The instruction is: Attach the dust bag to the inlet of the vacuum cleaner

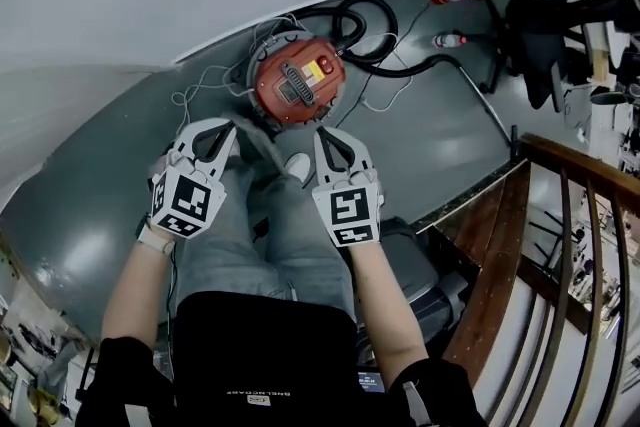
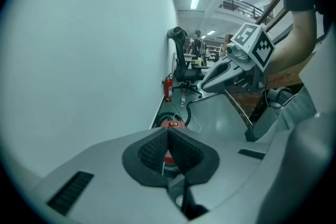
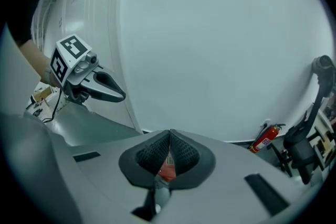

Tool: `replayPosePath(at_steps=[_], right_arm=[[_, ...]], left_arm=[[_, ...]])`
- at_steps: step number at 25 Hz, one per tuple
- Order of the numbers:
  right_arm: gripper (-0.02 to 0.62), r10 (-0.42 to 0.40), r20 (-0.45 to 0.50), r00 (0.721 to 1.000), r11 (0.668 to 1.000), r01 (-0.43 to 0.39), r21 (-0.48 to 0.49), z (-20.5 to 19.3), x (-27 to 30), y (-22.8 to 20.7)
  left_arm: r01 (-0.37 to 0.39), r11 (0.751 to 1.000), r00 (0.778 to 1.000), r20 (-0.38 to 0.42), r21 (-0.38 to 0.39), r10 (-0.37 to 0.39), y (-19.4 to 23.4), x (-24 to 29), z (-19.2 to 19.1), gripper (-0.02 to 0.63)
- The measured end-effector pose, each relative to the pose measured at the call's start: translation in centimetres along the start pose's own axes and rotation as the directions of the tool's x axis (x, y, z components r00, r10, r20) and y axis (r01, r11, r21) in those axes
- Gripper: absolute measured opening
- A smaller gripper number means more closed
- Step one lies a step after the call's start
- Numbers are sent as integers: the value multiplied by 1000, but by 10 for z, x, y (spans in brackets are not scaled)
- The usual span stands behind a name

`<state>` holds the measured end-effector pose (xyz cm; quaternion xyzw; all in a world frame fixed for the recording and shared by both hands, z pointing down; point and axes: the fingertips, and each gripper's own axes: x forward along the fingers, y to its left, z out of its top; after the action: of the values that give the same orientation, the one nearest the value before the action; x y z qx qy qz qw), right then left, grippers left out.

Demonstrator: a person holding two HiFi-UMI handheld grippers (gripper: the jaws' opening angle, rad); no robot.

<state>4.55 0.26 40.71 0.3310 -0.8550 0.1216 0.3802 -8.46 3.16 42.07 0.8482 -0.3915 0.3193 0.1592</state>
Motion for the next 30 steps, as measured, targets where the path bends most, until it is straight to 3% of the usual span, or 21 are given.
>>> replayPosePath(at_steps=[6, 13, 22, 26, 30], right_arm=[[26, -62, 102, 993, 998, 63, -11, 75, -55, -8], [26, -132, 214, 968, 991, 124, 52, 147, -123, -14], [26, -199, 357, 913, 980, 177, 92, 238, -230, -27], [26, -245, 394, 886, 968, 244, 53, 262, -270, -43], [26, -253, 427, 868, 967, 246, 71, 281, -305, -55]], left_arm=[[-33, 999, 992, 125, -10, 34, 16, -55, 76, 15], [-57, 997, 973, 227, 49, 45, 19, -114, 171, 15], [-52, 998, 928, 372, 35, 35, 14, -190, 286, 15], [-49, 998, 905, 424, 40, 27, 5, -211, 326, 15], [-41, 998, 885, 465, 51, 12, -7, -228, 361, 15]])
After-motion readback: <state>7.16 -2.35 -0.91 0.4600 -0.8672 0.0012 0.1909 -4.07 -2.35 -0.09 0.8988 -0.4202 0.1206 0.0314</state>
